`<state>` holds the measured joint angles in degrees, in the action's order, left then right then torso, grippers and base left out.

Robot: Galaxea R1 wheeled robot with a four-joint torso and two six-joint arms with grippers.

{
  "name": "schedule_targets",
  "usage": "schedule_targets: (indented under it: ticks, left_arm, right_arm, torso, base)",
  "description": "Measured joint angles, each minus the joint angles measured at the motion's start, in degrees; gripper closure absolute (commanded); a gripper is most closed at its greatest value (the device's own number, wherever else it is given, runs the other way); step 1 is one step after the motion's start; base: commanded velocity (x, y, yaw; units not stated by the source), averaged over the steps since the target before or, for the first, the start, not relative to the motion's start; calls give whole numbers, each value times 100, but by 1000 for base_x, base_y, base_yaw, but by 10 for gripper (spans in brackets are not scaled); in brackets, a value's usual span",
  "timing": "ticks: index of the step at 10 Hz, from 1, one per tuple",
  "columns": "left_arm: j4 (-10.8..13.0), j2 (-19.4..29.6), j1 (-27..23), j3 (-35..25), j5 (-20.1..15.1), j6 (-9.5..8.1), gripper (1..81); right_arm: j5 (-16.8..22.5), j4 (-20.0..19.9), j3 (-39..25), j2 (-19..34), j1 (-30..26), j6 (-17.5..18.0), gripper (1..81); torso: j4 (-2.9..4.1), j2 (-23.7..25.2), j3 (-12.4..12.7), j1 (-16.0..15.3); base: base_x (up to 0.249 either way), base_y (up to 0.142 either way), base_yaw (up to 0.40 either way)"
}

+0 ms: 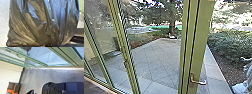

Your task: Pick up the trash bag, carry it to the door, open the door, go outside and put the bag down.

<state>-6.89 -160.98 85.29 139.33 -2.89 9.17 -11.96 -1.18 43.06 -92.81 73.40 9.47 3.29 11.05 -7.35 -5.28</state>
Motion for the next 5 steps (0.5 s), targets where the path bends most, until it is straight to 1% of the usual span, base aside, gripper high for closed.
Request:
schedule_targets:
  ticks: [2,5]
  left_arm:
    - [-2,1,0,0,11,0,811]
    - [-74,1,0,0,11,0,811]
  right_arm:
    - [102,-496,-98,33,-577,0,10]
    - [496,-1231,-111,78,-1588,0,10]
  torso:
    - [0,0,0,0]
    - [0,0,-2,0]
  base:
    - [0,0,0]
    - [0,0,0]
